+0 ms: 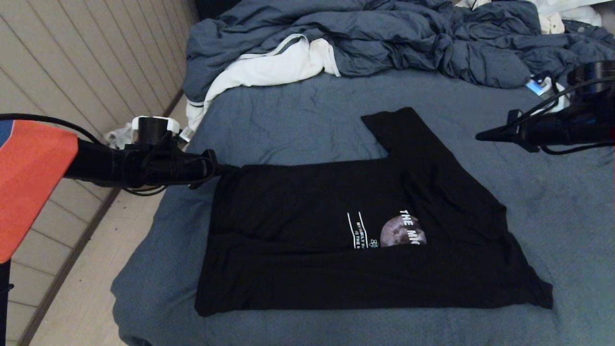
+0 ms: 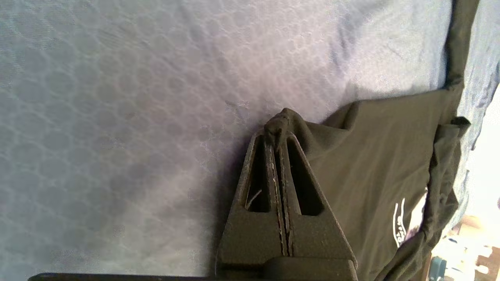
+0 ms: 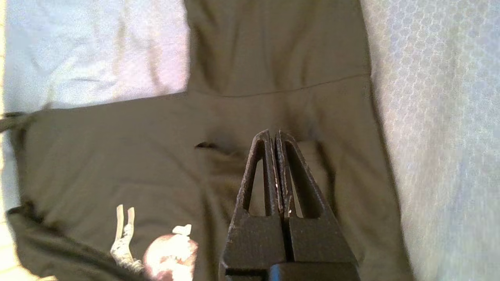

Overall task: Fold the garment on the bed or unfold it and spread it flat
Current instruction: Fold the black T-shirt

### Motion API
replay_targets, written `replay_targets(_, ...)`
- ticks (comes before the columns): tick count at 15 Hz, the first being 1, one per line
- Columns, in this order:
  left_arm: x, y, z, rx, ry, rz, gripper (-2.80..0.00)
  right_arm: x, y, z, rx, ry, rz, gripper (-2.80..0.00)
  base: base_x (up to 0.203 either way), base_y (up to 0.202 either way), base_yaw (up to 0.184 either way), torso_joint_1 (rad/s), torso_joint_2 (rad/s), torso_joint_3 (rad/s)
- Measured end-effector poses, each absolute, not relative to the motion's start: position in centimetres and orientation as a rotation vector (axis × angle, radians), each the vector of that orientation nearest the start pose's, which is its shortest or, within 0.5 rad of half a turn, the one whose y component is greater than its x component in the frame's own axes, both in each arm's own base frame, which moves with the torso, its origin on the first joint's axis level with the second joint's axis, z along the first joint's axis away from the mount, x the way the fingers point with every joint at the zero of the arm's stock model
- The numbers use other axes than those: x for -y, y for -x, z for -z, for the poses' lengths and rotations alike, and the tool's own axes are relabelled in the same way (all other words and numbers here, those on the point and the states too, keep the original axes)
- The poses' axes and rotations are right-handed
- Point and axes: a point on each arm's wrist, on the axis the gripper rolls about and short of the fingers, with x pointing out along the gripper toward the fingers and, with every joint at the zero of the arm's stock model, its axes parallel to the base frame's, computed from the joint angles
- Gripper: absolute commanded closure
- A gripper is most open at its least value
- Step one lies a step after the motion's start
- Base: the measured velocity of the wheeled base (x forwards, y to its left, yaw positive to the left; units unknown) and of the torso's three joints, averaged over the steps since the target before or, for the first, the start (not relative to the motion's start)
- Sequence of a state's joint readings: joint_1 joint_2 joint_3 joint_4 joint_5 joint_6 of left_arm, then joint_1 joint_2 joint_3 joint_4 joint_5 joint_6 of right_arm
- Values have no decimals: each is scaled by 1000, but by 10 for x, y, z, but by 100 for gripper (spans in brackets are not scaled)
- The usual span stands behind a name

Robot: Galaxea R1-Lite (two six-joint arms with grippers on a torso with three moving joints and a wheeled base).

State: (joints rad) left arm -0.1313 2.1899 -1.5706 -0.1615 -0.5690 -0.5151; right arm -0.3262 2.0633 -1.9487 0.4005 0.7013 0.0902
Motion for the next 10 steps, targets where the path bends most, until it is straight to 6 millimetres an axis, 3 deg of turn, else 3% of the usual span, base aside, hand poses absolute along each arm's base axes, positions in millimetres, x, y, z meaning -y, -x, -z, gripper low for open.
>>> replay_targets(6,71,-437,-170,-592,579,569,0,119,-444,-238,-310,-279,-375,0,0,0,0,0,0,0)
replay_targets(9,71,-437,-171,-587,578,570,0,115,-466,-225,-228,-257,-308,0,0,0,0,0,0,0)
replay_targets(10,71,-437,-171,-587,578,571,0,112,-471,-220,-215,-250,-296,-280,0,0,0,0,0,0)
